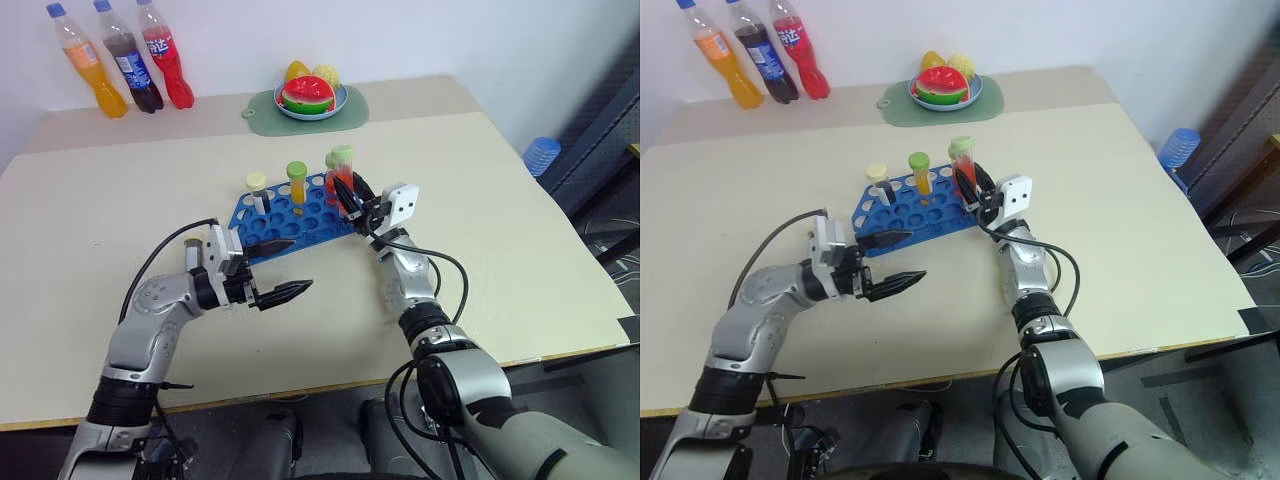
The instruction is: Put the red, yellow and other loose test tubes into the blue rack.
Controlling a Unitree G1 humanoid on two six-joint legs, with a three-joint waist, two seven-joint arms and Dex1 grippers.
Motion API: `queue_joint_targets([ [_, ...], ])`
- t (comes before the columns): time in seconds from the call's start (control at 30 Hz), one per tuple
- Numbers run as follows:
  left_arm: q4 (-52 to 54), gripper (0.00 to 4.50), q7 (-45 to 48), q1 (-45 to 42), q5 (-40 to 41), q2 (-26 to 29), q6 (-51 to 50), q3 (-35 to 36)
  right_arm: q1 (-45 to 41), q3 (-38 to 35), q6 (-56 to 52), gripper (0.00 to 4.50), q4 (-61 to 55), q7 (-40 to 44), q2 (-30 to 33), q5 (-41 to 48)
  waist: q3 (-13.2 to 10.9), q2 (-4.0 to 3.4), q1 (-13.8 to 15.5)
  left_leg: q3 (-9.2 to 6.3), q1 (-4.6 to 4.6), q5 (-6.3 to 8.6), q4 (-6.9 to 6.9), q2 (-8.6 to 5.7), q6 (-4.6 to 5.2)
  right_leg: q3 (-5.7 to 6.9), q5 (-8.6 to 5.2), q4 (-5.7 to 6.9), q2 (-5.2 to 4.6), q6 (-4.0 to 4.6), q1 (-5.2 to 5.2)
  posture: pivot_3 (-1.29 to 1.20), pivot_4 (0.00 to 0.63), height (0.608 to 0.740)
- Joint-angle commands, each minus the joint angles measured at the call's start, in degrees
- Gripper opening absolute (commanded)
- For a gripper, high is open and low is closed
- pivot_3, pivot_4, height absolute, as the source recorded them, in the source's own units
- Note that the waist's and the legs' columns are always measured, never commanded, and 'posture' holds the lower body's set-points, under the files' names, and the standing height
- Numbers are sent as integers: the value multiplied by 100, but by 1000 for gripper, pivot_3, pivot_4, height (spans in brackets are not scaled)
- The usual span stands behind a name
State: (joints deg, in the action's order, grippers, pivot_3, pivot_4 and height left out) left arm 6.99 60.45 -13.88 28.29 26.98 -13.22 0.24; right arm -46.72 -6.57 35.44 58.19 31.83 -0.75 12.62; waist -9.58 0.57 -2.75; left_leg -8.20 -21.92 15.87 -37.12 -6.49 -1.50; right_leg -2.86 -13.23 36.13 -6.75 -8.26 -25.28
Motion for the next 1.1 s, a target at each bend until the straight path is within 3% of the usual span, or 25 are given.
queue_joint_targets([
  [0.03,229,4361,-53,21,110,45,23,113,-65,28,143,809,235,-13,-71,-131,1,0,-3,0,2,0,0,0,0,0,0,1,0,0,1,0,150,740],
  [0.73,197,4361,-191,14,110,-155,16,17,-437,-173,442,809,995,-531,-120,-377,2,-1,0,4,49,5,9,1,0,0,-1,-1,1,2,42,0,150,740],
  [0.9,219,4361,-215,38,125,-164,-2,25,-309,-204,543,3227,952,-348,-169,-351,2,0,-10,4,49,5,10,2,0,0,-1,-2,2,2,41,0,150,740],
  [0.97,237,4361,-220,54,129,-168,-9,26,-243,-191,609,4429,911,-339,-171,-378,2,0,-6,3,50,5,10,3,0,0,-1,-1,3,2,42,0,150,740],
  [1.1,225,4361,-221,55,126,-190,-15,19,-26,-176,744,4429,726,-417,-136,-434,4,2,17,3,50,6,8,3,1,0,-1,-2,3,2,46,0,150,740],
])
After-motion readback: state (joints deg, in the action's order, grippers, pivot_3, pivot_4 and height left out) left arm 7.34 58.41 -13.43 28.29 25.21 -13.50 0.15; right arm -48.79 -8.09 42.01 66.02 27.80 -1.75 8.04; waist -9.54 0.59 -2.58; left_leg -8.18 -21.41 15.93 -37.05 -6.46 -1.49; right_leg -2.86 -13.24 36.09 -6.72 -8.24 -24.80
